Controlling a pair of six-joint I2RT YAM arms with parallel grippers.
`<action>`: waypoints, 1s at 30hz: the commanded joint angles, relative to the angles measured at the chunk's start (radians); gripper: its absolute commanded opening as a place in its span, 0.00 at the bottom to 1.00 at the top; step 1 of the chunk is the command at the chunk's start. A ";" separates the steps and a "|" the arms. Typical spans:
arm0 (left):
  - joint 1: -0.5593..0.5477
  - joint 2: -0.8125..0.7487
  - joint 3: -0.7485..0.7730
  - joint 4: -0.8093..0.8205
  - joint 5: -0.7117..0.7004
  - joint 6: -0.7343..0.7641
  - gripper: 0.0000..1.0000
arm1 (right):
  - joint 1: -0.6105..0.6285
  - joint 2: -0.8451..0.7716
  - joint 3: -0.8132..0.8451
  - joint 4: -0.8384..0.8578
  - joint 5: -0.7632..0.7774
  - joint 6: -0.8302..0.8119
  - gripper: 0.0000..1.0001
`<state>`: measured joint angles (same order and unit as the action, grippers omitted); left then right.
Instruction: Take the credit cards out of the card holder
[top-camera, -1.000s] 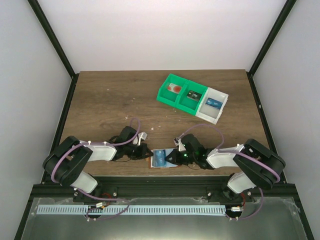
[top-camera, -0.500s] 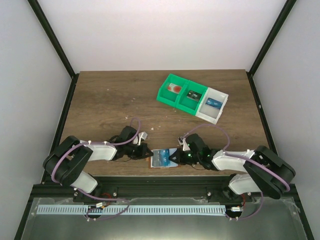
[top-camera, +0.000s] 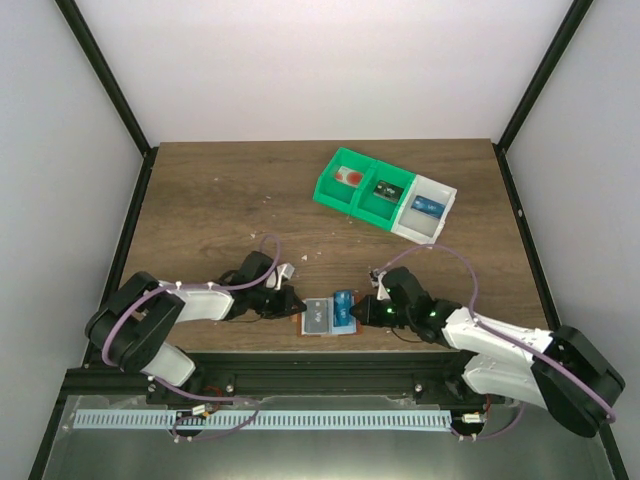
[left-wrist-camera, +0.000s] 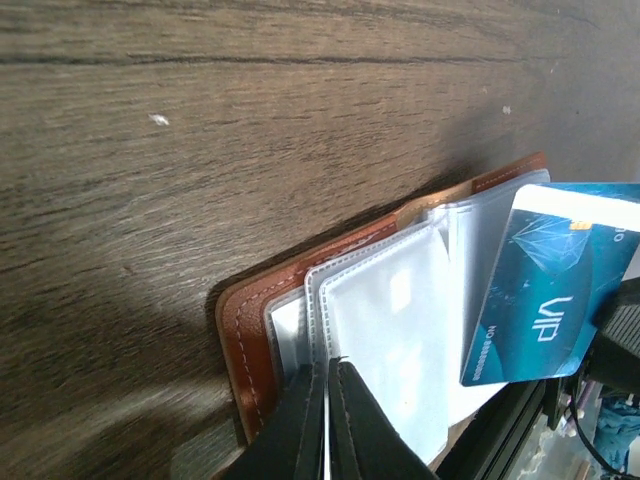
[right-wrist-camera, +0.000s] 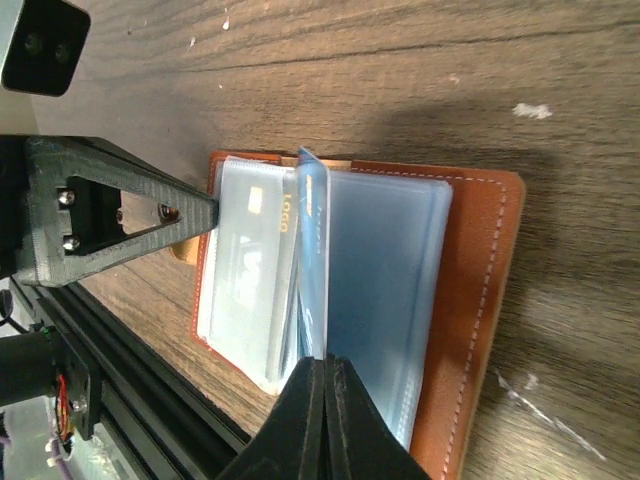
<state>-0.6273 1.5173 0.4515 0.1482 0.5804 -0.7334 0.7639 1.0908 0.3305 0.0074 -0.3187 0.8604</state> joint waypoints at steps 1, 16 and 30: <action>0.000 -0.038 0.031 -0.030 -0.001 -0.016 0.07 | -0.009 -0.062 0.048 -0.117 0.068 -0.047 0.00; -0.001 -0.309 0.133 -0.090 0.088 0.000 0.49 | -0.009 -0.261 0.172 -0.217 -0.070 -0.212 0.00; 0.001 -0.407 0.167 -0.140 0.246 0.120 0.54 | -0.009 -0.284 0.138 -0.004 -0.395 -0.212 0.00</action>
<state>-0.6273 1.1259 0.5991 0.0170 0.7544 -0.6609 0.7616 0.8104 0.4698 -0.1123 -0.5789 0.6403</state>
